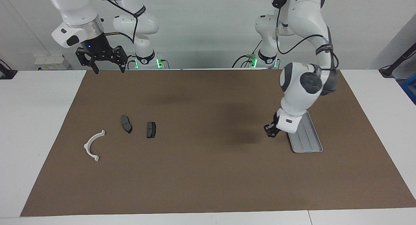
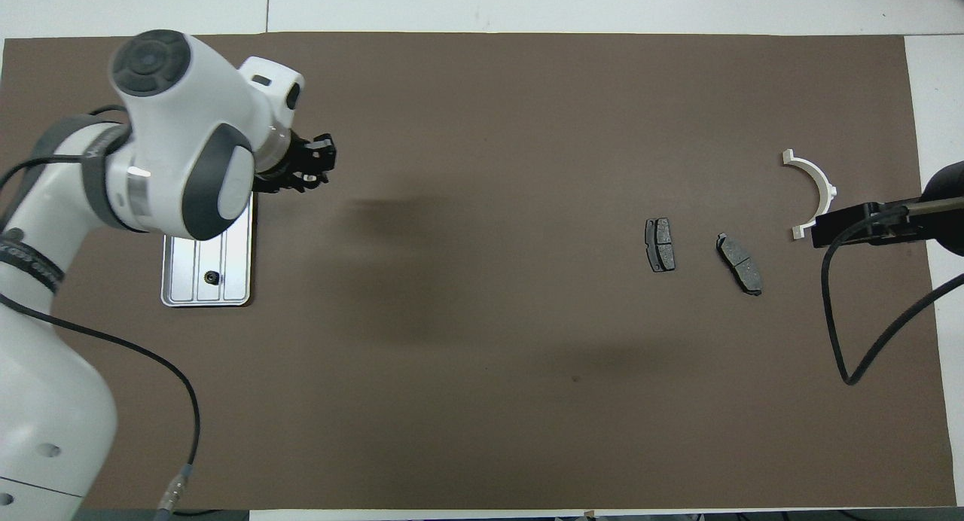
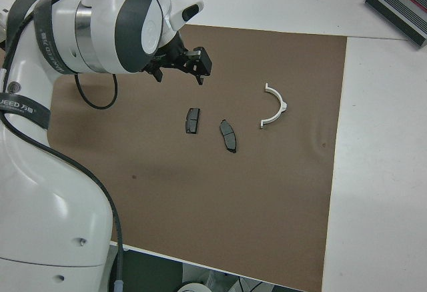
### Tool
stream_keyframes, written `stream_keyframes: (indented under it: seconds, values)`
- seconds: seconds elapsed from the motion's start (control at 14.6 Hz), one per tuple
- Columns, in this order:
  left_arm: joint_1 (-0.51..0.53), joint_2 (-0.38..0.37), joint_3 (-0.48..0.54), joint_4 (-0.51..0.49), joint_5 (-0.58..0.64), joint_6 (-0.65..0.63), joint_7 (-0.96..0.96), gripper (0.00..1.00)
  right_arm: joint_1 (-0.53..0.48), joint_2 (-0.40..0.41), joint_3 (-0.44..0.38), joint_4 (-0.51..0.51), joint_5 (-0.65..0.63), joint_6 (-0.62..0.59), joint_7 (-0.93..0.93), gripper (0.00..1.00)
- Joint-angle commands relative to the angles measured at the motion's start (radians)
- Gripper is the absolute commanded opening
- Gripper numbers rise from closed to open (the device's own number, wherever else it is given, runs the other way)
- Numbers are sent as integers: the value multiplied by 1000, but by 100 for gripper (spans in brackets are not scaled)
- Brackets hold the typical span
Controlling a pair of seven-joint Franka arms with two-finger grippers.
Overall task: Place bearing gear from tray to pile
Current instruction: 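Carry the bearing with the left gripper to mid-table while the right gripper approaches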
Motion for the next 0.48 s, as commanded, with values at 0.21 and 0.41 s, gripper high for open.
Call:
stream_keyframes:
  seconds: [0.21, 0.41]
  values:
    - [-164, 35, 20, -79, 32, 179, -194, 22, 1, -11, 16, -84, 25, 104, 21, 100]
    - [-178, 43, 20, -138, 33, 227, -194, 22, 68, -7, 19, -161, 25, 191, 111, 100]
